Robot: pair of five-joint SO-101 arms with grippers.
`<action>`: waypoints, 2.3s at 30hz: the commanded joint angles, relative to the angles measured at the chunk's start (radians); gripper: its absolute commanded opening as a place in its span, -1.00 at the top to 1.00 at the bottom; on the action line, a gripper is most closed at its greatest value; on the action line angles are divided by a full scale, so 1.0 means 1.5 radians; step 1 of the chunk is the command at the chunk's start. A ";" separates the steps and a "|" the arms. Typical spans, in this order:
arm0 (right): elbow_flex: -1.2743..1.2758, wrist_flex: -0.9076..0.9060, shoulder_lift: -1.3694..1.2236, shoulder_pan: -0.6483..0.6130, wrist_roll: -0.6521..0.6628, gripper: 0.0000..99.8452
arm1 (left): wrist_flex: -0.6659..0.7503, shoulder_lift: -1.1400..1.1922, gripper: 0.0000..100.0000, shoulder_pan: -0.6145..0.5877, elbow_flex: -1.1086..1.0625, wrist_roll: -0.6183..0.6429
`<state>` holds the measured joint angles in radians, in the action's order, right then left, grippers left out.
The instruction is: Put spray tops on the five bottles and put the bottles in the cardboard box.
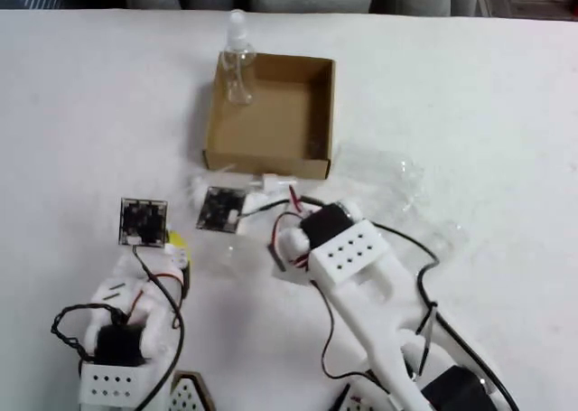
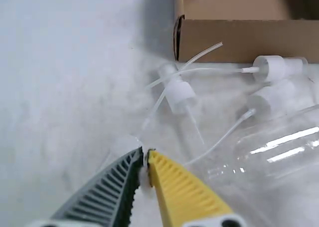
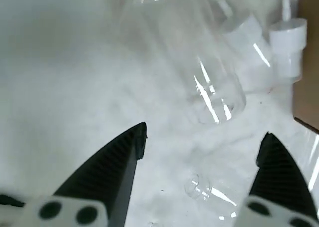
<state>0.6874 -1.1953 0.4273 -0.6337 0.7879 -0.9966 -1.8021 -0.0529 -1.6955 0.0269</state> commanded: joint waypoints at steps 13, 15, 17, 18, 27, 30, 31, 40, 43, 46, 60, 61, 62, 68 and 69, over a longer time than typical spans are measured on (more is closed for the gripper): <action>-0.039 0.158 -0.177 -0.022 0.009 0.37 | 0.021 -0.003 0.96 -0.006 0.001 0.003; -0.040 0.158 -0.177 -0.020 0.005 0.38 | 0.021 -0.003 0.96 -0.007 0.001 0.003; -0.041 0.158 -0.174 -0.011 0.001 0.46 | 0.021 -0.003 0.96 -0.007 0.001 0.003; -0.041 0.158 -0.172 -0.007 0.001 0.54 | 0.023 -0.003 0.96 -0.007 0.001 0.003; -0.062 0.092 -0.170 0.031 -0.114 0.95 | 0.023 -0.003 0.96 -0.007 0.001 0.003; -0.105 -0.011 -0.171 0.029 -0.186 0.96 | 0.023 -0.003 0.96 -0.007 0.001 0.003; -0.116 -0.049 -0.177 0.025 -0.197 0.96 | 0.023 -0.003 0.96 -0.007 0.001 0.003; -0.105 -0.127 -0.216 -0.096 -0.255 0.69 | 0.017 -0.002 0.96 -0.008 0.001 0.009; -0.105 -0.077 -0.218 -0.059 -0.287 0.64 | 0.013 -0.002 0.96 -0.007 0.001 0.010; -0.105 -0.035 -0.214 -0.024 -0.289 0.67 | 0.003 -0.002 0.96 -0.004 0.001 0.010; -0.058 -0.017 -0.112 -0.021 -0.322 0.23 | 0.007 -0.005 0.96 -0.036 0.001 0.010; -0.053 -0.016 -0.092 -0.021 -0.320 0.23 | 0.007 -0.005 0.96 -0.036 0.001 0.010; -0.048 -0.016 -0.072 -0.021 -0.310 0.24 | 0.007 -0.005 0.96 -0.036 0.001 0.010; -0.037 0.031 -0.034 -0.063 -0.229 0.32 | 0.007 -0.005 0.96 -0.036 0.001 0.010; -0.031 0.044 -0.043 -0.078 -0.221 0.32 | 0.007 -0.005 0.96 -0.036 0.001 0.010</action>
<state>0.6368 -1.1738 0.3445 -0.7012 0.4043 -0.9966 -1.8021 -0.0974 -1.6955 0.0269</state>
